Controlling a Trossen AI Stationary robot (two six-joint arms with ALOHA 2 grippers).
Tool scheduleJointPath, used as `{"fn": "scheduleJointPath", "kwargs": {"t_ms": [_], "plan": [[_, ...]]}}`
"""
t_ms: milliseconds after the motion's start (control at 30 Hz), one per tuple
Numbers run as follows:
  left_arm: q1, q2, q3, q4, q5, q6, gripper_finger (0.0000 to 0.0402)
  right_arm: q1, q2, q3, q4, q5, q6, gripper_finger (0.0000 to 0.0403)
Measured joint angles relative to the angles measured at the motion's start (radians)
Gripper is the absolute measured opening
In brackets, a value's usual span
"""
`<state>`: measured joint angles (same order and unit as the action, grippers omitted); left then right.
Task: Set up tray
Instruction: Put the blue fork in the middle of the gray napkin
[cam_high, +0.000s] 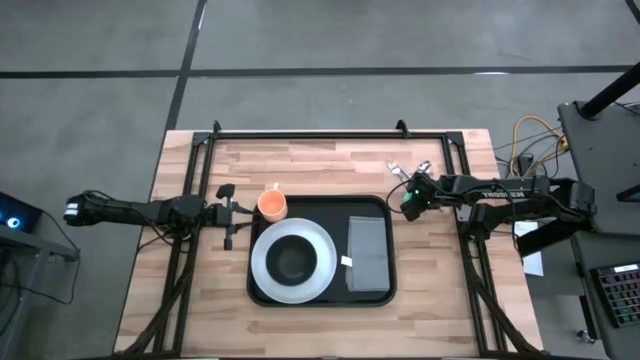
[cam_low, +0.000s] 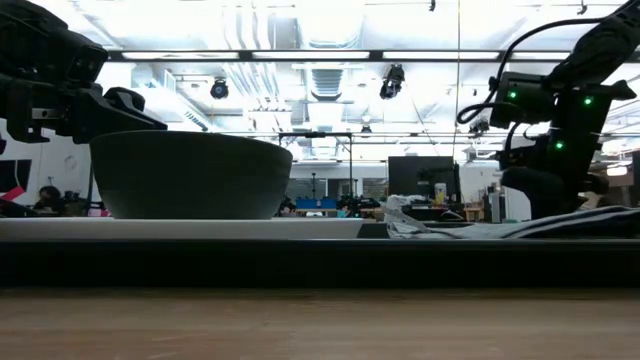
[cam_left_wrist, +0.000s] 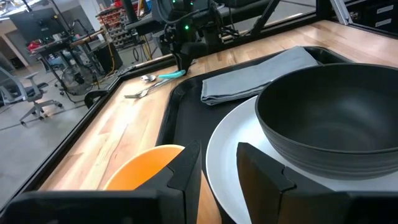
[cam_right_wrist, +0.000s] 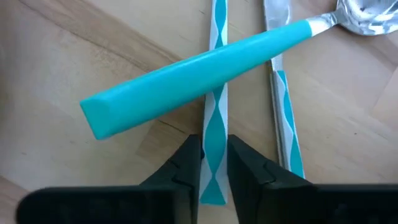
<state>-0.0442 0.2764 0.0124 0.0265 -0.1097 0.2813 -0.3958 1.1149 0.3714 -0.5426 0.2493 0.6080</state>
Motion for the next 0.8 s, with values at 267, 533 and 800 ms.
{"fn": "scheduleJointPath", "kwargs": {"t_ms": [267, 533, 800], "plan": [[0.000, 0.000, 0.000, 0.000, 0.000, 0.000, 0.0084, 0.000, 0.000, 0.000, 0.004, 0.004, -0.037, 0.0038], [0.000, 0.000, 0.000, 0.000, 0.000, 0.000, 0.0084, 0.000, 0.002, 0.002, 0.117, 0.008, -0.051, 0.0037], [0.000, 0.000, 0.000, 0.000, 0.000, 0.000, 0.0084, 0.000, 0.001, 0.002, 0.210, 0.007, -0.085, 0.0037]]}}
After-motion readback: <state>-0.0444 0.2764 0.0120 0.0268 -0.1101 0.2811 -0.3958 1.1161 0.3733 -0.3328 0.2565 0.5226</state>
